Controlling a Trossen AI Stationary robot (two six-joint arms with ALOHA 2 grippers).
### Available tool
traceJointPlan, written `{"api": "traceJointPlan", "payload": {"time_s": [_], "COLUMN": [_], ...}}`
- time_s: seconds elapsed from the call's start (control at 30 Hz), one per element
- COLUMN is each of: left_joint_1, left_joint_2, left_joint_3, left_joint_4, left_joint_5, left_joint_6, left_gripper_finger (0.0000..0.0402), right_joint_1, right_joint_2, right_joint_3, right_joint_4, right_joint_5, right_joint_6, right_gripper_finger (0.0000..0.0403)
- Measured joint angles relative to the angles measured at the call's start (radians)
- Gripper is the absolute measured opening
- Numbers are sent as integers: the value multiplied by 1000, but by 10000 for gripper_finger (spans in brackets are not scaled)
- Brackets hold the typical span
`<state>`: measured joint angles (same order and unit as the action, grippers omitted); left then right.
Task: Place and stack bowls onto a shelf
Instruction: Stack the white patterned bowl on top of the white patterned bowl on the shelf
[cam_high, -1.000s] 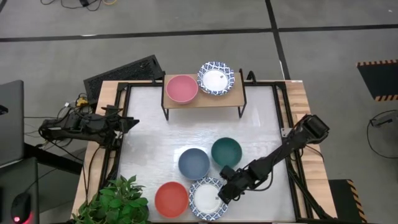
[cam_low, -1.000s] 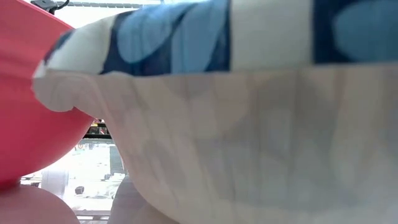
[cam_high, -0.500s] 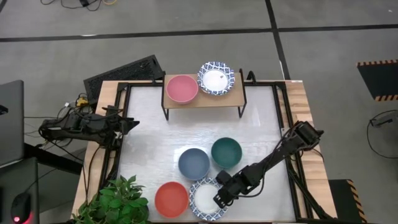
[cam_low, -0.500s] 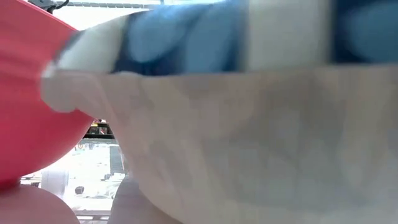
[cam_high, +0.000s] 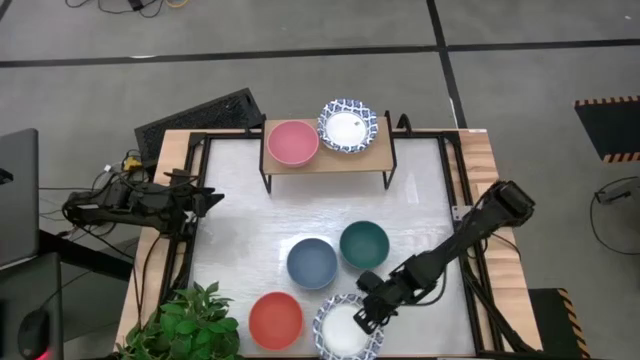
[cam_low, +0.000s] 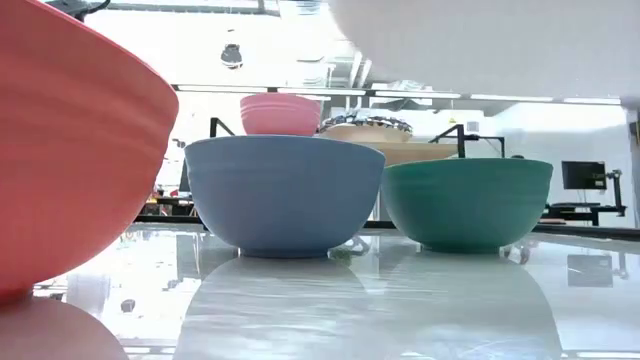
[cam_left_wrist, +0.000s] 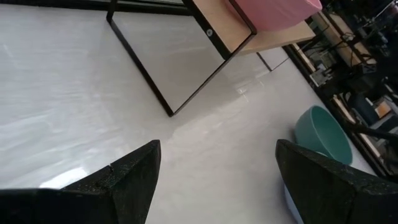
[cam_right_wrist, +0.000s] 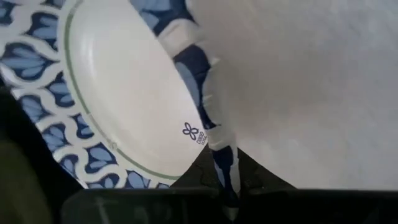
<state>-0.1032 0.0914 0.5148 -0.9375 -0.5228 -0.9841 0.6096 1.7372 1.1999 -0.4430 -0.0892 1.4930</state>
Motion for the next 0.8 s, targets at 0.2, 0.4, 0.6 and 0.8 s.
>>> {"api": "traceJointPlan", "payload": {"time_s": [0.2, 0.4, 0.6, 0.8], "left_joint_1": [0, 0, 0, 0], "left_joint_2": [0, 0, 0, 0], "left_joint_3": [0, 0, 0, 0], "left_joint_4": [0, 0, 0, 0], "left_joint_5": [-13, -17, -16, -16], "left_joint_6": [5, 37, 15, -3], "left_gripper_finger": [302, 302, 302, 302], "right_joint_1": [-55, -206, -441, -705], "right_joint_2": [-162, -305, -406, -443], "right_joint_3": [0, 0, 4, 88], "right_joint_4": [-112, -164, -202, -279], "right_joint_5": [-20, 37, 93, 96], "right_joint_6": [-22, -123, -219, -362], "right_gripper_finger": [20, 20, 26, 20]}}
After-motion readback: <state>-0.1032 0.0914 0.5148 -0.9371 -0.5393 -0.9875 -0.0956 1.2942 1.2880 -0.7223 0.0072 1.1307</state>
